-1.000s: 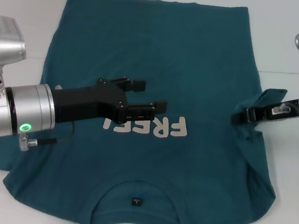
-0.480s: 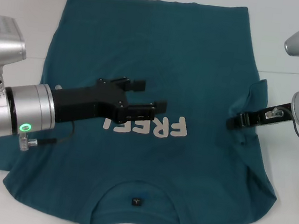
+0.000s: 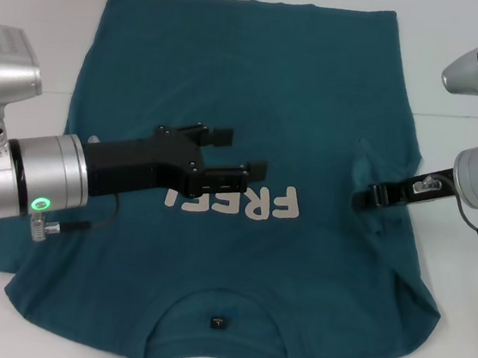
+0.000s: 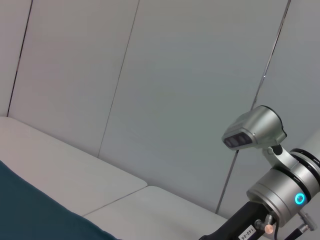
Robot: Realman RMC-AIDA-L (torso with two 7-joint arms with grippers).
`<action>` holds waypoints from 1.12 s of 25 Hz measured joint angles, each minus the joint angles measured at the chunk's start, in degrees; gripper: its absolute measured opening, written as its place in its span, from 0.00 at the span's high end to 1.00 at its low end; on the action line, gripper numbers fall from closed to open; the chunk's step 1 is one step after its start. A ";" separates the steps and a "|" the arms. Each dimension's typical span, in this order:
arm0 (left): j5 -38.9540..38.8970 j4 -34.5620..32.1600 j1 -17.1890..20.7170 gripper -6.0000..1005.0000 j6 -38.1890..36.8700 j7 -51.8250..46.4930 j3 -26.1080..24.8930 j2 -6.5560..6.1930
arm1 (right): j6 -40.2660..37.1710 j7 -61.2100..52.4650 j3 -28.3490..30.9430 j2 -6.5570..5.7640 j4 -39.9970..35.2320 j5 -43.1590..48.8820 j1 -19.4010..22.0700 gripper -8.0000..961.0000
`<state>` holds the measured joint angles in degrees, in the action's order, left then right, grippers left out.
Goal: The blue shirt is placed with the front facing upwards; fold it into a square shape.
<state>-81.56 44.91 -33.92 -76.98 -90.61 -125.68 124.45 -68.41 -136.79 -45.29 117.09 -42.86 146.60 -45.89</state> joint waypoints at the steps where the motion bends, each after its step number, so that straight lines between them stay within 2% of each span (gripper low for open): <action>1: 0.00 0.00 0.00 0.13 0.00 0.00 0.00 0.00 | 0.35 -0.01 -0.22 0.05 0.21 0.00 0.00 0.95; 10: 0.00 -0.39 -0.06 0.13 0.15 0.28 0.00 0.00 | 1.97 -0.17 -0.67 0.17 1.20 -0.35 0.01 0.95; 15: -0.43 -0.61 -0.19 0.13 0.17 0.71 0.00 0.00 | 2.02 -0.19 -0.20 0.15 1.20 -1.75 0.02 0.89; 19: -0.49 -0.62 -0.11 0.13 0.29 1.16 0.00 0.00 | 2.05 0.20 -0.17 0.11 1.21 -5.53 0.32 0.74; 26: -0.58 -1.10 -0.01 0.13 0.36 1.95 -0.41 0.00 | 2.06 2.06 0.15 -0.77 1.12 -8.93 0.92 0.49; 28: -0.62 -1.30 0.00 0.13 0.41 2.17 -0.43 0.00 | 2.06 4.42 0.83 -0.87 1.08 -9.85 1.54 0.49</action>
<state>-82.18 43.61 -33.92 -76.57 -88.44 -126.11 124.45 -66.34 -132.37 -44.45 116.22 -41.78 136.75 -44.35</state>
